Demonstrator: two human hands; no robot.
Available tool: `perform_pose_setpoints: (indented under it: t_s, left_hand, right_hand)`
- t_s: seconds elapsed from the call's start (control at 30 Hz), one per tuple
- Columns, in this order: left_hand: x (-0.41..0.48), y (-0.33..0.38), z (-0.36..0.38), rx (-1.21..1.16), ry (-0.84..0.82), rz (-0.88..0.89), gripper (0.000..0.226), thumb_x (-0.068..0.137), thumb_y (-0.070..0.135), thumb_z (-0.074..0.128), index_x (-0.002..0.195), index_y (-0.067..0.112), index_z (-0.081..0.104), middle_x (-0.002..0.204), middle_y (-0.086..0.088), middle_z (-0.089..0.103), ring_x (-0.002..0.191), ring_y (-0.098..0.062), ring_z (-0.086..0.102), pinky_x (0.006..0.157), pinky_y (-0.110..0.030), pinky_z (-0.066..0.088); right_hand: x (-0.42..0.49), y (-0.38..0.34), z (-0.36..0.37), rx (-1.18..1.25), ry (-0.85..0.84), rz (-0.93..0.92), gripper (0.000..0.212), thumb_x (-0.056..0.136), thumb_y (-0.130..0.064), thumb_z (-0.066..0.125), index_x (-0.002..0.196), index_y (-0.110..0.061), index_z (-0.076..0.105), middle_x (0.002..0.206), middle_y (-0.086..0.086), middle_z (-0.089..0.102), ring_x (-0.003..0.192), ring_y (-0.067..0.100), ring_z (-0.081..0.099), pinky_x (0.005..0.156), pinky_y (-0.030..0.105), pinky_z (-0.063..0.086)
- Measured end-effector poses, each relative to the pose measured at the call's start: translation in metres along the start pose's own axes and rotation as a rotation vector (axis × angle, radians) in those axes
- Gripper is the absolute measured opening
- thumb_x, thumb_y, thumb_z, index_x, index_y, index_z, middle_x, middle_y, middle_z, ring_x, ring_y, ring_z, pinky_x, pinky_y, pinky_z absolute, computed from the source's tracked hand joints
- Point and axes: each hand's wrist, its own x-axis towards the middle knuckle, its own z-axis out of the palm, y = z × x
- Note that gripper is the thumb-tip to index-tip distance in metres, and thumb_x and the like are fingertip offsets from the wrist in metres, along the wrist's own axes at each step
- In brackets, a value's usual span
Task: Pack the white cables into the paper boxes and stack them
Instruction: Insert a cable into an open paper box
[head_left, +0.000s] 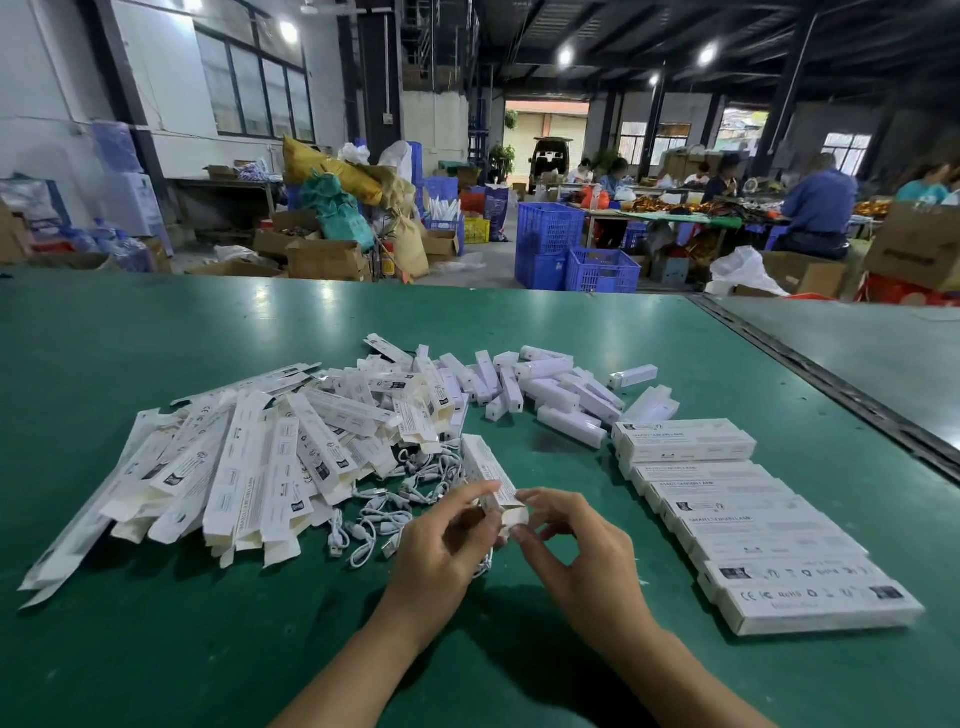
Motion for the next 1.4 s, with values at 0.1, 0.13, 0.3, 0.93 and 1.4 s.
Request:
perform_pose_setpoints:
  t_s: [0.1, 0.13, 0.3, 0.93, 1.4]
  left_hand:
    - [0.001, 0.000, -0.001, -0.046, 0.013, -0.018, 0.034, 0.077, 0.052, 0.067, 0.108, 0.041, 0.070, 0.082, -0.001, 0.072, 0.081, -0.023, 0.069, 0.078, -0.042, 0.057]
    - [0.002, -0.001, -0.001, -0.050, 0.028, -0.020, 0.034, 0.075, 0.053, 0.068, 0.107, 0.041, 0.070, 0.082, -0.003, 0.072, 0.081, -0.025, 0.068, 0.077, -0.042, 0.056]
    - [0.004, -0.002, -0.001, -0.083, 0.086, -0.030, 0.033, 0.069, 0.052, 0.072, 0.100, 0.041, 0.071, 0.082, -0.009, 0.071, 0.076, -0.026, 0.067, 0.068, -0.026, 0.055]
    - [0.004, 0.003, -0.005, -0.164, -0.027, -0.104, 0.018, 0.085, 0.025, 0.075, 0.103, 0.032, 0.075, 0.088, -0.007, 0.077, 0.081, -0.023, 0.075, 0.071, -0.024, 0.058]
    - [0.006, -0.010, -0.002, -0.100, -0.087, -0.086, 0.053, 0.065, 0.057, 0.084, 0.113, 0.044, 0.068, 0.097, -0.004, 0.077, 0.092, -0.024, 0.073, 0.086, -0.043, 0.058]
  right_hand:
    - [0.002, 0.001, -0.001, 0.038, -0.028, -0.057, 0.016, 0.078, -0.013, 0.078, 0.090, -0.011, 0.068, 0.104, -0.007, 0.070, 0.081, 0.003, 0.066, 0.072, 0.022, 0.056]
    - [0.002, 0.001, -0.002, 0.040, -0.040, -0.075, 0.014, 0.077, -0.012, 0.079, 0.086, -0.010, 0.069, 0.106, -0.005, 0.069, 0.082, 0.003, 0.067, 0.073, 0.021, 0.055]
    - [0.003, 0.004, 0.000, -0.017, -0.071, -0.099, 0.015, 0.073, -0.002, 0.082, 0.084, -0.009, 0.074, 0.109, -0.002, 0.068, 0.082, 0.002, 0.067, 0.074, 0.023, 0.056]
    - [0.002, 0.002, 0.001, 0.002, -0.072, 0.016, 0.019, 0.081, -0.011, 0.078, 0.097, -0.014, 0.070, 0.096, -0.013, 0.065, 0.078, 0.002, 0.063, 0.073, 0.013, 0.050]
    - [0.005, 0.003, -0.001, -0.015, 0.006, -0.072, 0.011, 0.079, -0.006, 0.078, 0.089, -0.007, 0.073, 0.097, -0.002, 0.068, 0.078, 0.006, 0.066, 0.071, 0.026, 0.056]
